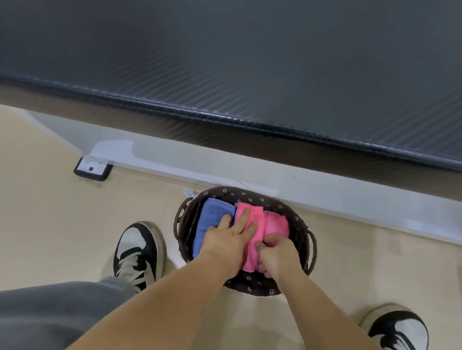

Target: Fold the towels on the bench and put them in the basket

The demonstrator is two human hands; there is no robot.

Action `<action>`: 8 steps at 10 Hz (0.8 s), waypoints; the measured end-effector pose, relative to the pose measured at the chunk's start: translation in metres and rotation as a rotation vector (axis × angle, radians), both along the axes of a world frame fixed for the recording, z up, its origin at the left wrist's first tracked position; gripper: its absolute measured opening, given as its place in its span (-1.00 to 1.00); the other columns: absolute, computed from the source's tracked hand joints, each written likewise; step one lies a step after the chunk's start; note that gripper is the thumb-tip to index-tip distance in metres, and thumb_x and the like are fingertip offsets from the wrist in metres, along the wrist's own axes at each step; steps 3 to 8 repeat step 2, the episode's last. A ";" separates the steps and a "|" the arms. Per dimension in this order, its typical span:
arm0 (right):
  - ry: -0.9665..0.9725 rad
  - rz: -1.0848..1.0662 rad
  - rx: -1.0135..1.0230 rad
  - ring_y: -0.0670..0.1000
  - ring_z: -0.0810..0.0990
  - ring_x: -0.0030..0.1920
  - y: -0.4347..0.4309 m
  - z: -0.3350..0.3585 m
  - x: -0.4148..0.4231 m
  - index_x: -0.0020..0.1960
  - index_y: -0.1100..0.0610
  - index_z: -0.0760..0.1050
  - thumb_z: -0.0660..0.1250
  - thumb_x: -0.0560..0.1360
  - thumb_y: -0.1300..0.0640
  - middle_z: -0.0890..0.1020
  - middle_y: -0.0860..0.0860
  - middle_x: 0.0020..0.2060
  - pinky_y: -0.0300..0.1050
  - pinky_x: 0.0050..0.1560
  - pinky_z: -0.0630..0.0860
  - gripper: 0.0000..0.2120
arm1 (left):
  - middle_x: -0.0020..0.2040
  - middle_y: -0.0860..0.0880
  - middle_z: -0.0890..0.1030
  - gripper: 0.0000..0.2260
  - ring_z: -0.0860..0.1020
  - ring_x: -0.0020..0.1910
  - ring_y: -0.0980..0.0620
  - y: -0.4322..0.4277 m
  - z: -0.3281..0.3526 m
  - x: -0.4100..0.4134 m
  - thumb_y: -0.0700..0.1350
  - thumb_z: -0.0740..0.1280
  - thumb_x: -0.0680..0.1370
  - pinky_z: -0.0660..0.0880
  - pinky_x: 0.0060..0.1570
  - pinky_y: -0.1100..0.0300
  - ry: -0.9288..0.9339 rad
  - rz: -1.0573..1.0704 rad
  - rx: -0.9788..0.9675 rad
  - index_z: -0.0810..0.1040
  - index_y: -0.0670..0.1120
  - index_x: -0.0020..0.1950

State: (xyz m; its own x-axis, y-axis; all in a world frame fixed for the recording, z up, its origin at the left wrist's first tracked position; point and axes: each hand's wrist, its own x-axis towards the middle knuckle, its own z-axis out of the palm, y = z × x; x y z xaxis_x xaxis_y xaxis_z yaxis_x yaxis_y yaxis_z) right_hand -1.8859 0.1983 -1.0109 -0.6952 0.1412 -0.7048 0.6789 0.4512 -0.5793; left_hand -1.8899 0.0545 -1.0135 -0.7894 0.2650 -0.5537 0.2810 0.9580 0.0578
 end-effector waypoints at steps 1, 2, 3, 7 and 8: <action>0.024 0.067 0.034 0.00 0.61 -0.21 0.007 0.015 0.005 -0.14 -0.06 0.49 0.34 0.58 0.12 0.61 -0.08 -0.24 0.02 -0.01 0.65 -0.85 | 0.68 0.09 -0.24 -0.19 0.11 0.56 -0.16 0.003 0.010 -0.001 0.01 0.33 0.59 0.43 0.31 -0.11 -0.052 0.012 -0.014 -0.13 0.17 0.67; 0.067 0.192 0.062 0.00 0.56 -0.23 0.009 0.042 0.006 -0.12 0.10 0.59 0.30 0.60 0.13 0.63 0.01 -0.24 -0.08 -0.12 0.56 -0.85 | 0.69 0.08 -0.19 -0.26 0.17 0.55 -0.13 -0.007 0.033 0.004 -0.05 0.31 0.60 0.51 0.24 -0.13 -0.084 0.007 0.071 -0.04 0.15 0.67; 0.067 0.192 0.062 0.00 0.56 -0.23 0.009 0.042 0.006 -0.12 0.10 0.59 0.30 0.60 0.13 0.63 0.01 -0.24 -0.08 -0.12 0.56 -0.85 | 0.69 0.08 -0.19 -0.26 0.17 0.55 -0.13 -0.007 0.033 0.004 -0.05 0.31 0.60 0.51 0.24 -0.13 -0.084 0.007 0.071 -0.04 0.15 0.67; 0.067 0.192 0.062 0.00 0.56 -0.23 0.009 0.042 0.006 -0.12 0.10 0.59 0.30 0.60 0.13 0.63 0.01 -0.24 -0.08 -0.12 0.56 -0.85 | 0.69 0.08 -0.19 -0.26 0.17 0.55 -0.13 -0.007 0.033 0.004 -0.05 0.31 0.60 0.51 0.24 -0.13 -0.084 0.007 0.071 -0.04 0.15 0.67; 0.067 0.192 0.062 0.00 0.56 -0.23 0.009 0.042 0.006 -0.12 0.10 0.59 0.30 0.60 0.13 0.63 0.01 -0.24 -0.08 -0.12 0.56 -0.85 | 0.69 0.08 -0.19 -0.26 0.17 0.55 -0.13 -0.007 0.033 0.004 -0.05 0.31 0.60 0.51 0.24 -0.13 -0.084 0.007 0.071 -0.04 0.15 0.67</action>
